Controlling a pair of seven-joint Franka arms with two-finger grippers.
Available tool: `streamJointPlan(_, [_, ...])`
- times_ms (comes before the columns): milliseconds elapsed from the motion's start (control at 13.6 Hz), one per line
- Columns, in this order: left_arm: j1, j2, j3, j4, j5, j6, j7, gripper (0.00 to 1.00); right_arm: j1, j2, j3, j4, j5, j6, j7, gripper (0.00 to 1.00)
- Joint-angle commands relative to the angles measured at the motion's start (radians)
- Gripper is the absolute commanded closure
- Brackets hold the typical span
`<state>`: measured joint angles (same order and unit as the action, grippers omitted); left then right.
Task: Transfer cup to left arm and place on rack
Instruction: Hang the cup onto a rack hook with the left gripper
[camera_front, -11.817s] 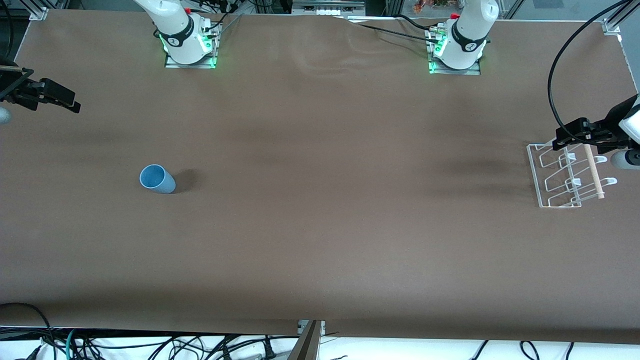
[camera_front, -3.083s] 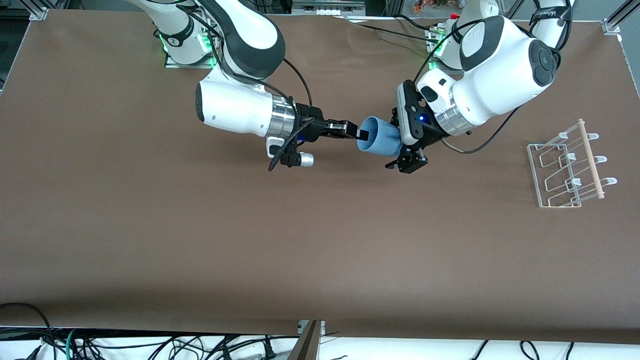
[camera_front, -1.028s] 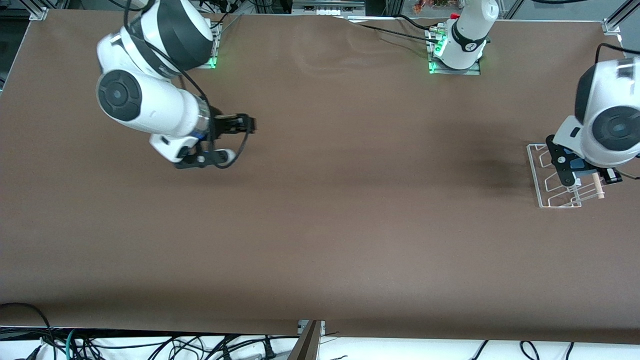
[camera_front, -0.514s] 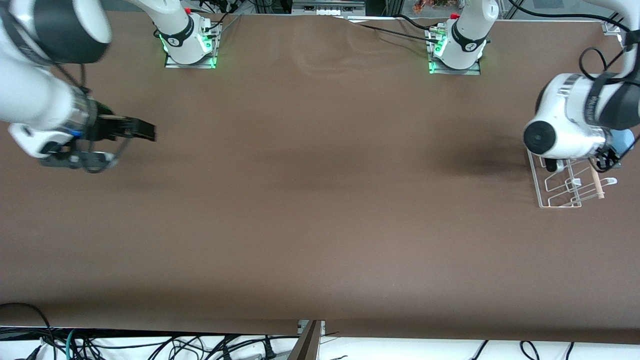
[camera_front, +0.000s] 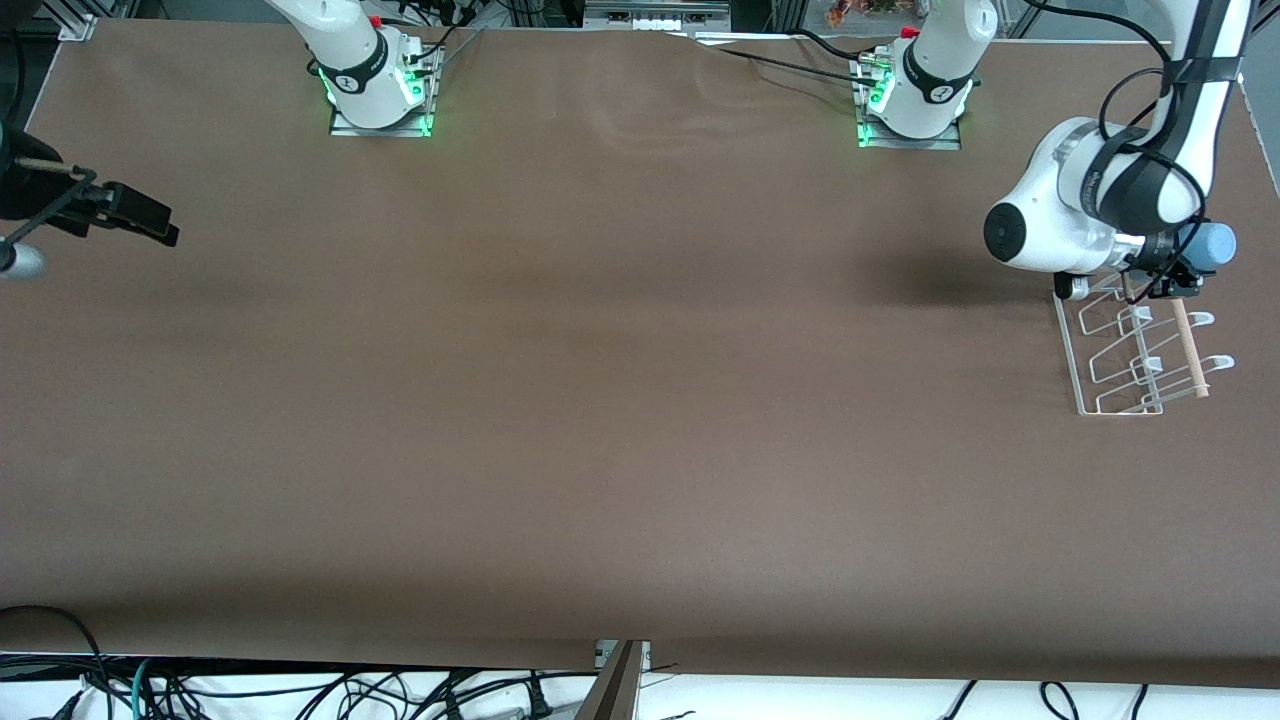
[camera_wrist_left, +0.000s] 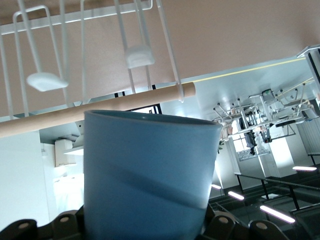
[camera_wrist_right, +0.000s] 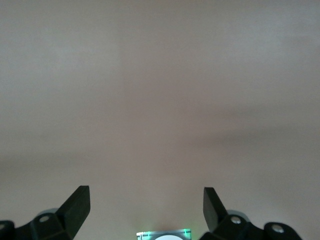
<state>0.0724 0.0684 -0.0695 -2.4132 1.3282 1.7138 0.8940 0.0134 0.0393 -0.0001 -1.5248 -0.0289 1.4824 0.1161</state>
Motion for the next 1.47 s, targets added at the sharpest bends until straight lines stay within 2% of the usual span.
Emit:
streamJointPlan(0, [0.01, -0.041, -0.026, -0.093, 0.075, 0.001, -0.102, 1.0, -0.075, -0.104, 0.054, -0.193, -0.019, 0.171, 0.005, 0.0])
streamJointPlan(220, [0.017, -0.032, -0.042, -0.121, 0.111, 0.003, -0.184, 1.0, -0.075, -0.096, 0.052, -0.152, -0.017, 0.136, 0.007, 0.0])
streamJointPlan(367, [0.017, -0.03, -0.042, -0.124, 0.137, 0.004, -0.188, 1.0, -0.07, -0.049, 0.045, -0.056, -0.019, 0.029, 0.001, 0.0])
streamJointPlan(440, [0.017, -0.027, -0.042, -0.124, 0.141, 0.006, -0.19, 1.0, -0.066, -0.039, 0.02, -0.042, -0.017, 0.003, 0.004, 0.0])
streamJointPlan(587, [0.03, -0.024, -0.042, -0.124, 0.173, 0.023, -0.198, 1.0, -0.03, -0.045, -0.011, -0.063, -0.016, 0.007, 0.023, 0.0])
streamJointPlan(807, [0.075, -0.012, -0.042, -0.124, 0.218, 0.078, -0.225, 1.0, -0.03, -0.045, -0.011, -0.069, -0.005, 0.018, 0.011, 0.0])
streamJointPlan(954, [0.075, 0.008, -0.042, -0.124, 0.218, 0.078, -0.268, 1.0, -0.03, -0.036, -0.011, -0.063, 0.027, 0.028, 0.01, 0.0])
streamJointPlan(1394, [0.064, 0.063, -0.042, -0.116, 0.22, 0.081, -0.352, 1.0, -0.03, -0.044, -0.008, -0.063, 0.032, -0.008, 0.016, 0.0])
